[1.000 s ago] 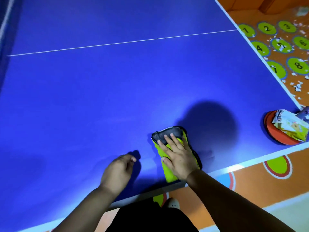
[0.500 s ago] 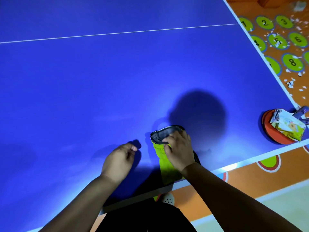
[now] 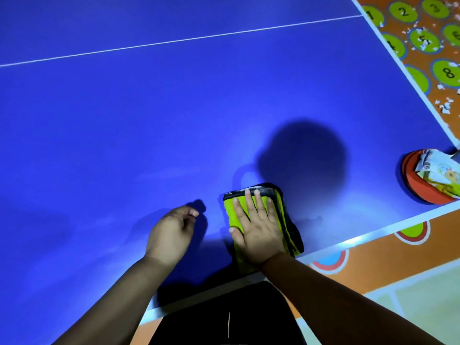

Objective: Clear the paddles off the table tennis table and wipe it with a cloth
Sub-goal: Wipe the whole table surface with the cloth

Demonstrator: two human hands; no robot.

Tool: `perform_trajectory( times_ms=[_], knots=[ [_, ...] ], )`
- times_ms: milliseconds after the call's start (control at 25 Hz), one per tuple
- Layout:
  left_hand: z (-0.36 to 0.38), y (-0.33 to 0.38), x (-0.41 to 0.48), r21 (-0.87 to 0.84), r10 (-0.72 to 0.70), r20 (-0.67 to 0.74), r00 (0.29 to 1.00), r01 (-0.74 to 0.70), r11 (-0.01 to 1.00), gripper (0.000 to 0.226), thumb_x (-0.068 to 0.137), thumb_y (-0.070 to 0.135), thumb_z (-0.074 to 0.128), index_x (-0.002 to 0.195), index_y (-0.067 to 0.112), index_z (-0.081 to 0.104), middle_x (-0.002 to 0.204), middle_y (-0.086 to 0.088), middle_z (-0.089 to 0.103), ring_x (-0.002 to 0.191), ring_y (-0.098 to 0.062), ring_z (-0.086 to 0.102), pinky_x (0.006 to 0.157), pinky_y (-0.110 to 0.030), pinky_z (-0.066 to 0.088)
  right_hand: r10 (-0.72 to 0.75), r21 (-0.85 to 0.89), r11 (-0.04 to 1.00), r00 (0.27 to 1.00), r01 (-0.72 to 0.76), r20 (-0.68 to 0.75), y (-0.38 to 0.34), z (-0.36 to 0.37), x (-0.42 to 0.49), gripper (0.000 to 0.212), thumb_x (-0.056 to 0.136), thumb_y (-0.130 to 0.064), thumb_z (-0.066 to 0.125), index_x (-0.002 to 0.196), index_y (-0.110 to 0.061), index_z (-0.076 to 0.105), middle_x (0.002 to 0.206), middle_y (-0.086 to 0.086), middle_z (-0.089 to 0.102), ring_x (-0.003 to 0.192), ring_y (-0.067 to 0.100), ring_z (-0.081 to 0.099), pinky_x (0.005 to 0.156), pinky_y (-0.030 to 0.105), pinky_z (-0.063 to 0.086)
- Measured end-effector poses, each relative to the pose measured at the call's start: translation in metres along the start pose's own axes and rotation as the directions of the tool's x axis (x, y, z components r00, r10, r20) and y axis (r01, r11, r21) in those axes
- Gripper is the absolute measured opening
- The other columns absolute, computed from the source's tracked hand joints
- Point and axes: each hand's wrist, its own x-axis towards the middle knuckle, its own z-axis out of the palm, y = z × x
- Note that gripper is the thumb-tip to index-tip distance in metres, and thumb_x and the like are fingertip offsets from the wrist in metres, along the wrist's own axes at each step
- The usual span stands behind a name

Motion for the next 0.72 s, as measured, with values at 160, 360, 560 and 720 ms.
perform_trajectory(
  times_ms=[160, 360, 560, 720],
  knots=[
    [-0.003, -0.011, -0.006, 0.015, -0.073, -0.084, 0.994, 0.074, 0.997, 0.020, 0.090, 0.013, 0.052, 0.100, 0.025, 0.063, 0.103, 0.002, 0.069, 0.094, -0.024, 0.063, 0.077, -0.031, 0.047, -0.090, 0.063, 0.994, 0.995, 0.087, 0.050, -0.044, 0.003, -0.011, 0.073, 0.086, -0.053, 0.041, 0.147, -0.014, 0.035, 0.155, 0.017, 0.025, 0.145, 0.038, 0.018, 0.114, 0.055, 0.014],
    [0.007, 0.004, -0.014, 0.094, -0.101, -0.122, 0.987, 0.113, 0.989, 0.022, 0.090, 0.011, 0.050, 0.104, 0.020, 0.064, 0.105, -0.003, 0.068, 0.096, -0.026, 0.061, 0.074, -0.031, 0.043, -0.286, 0.124, 0.953, 0.955, 0.275, 0.079, -0.045, 0.004, -0.027, 0.075, 0.079, -0.049, 0.042, 0.147, -0.020, 0.033, 0.157, 0.010, 0.025, 0.146, 0.032, 0.015, 0.117, 0.052, 0.008],
    [0.046, 0.065, -0.001, 0.133, 0.037, -0.088, 0.995, -0.026, 0.991, 0.021, 0.090, 0.010, 0.051, 0.103, 0.018, 0.066, 0.107, -0.004, 0.066, 0.099, -0.027, 0.060, 0.077, -0.032, 0.045, -0.142, 0.117, 0.984, 0.989, 0.136, 0.047, 0.027, -0.004, -0.040, 0.069, 0.079, -0.046, 0.044, 0.145, -0.025, 0.039, 0.155, 0.005, 0.031, 0.146, 0.028, 0.020, 0.117, 0.052, 0.009],
    [0.088, 0.125, 0.010, 0.152, 0.150, -0.033, 0.988, -0.144, 0.978, 0.019, 0.091, 0.010, 0.052, 0.102, 0.017, 0.066, 0.106, -0.005, 0.065, 0.098, -0.028, 0.060, 0.075, -0.032, 0.044, -0.010, 0.103, 0.995, 0.998, 0.004, 0.058, 0.110, -0.021, -0.042, 0.072, 0.077, -0.050, 0.046, 0.144, -0.026, 0.040, 0.154, 0.005, 0.032, 0.145, 0.028, 0.023, 0.114, 0.053, 0.015]
  ],
)
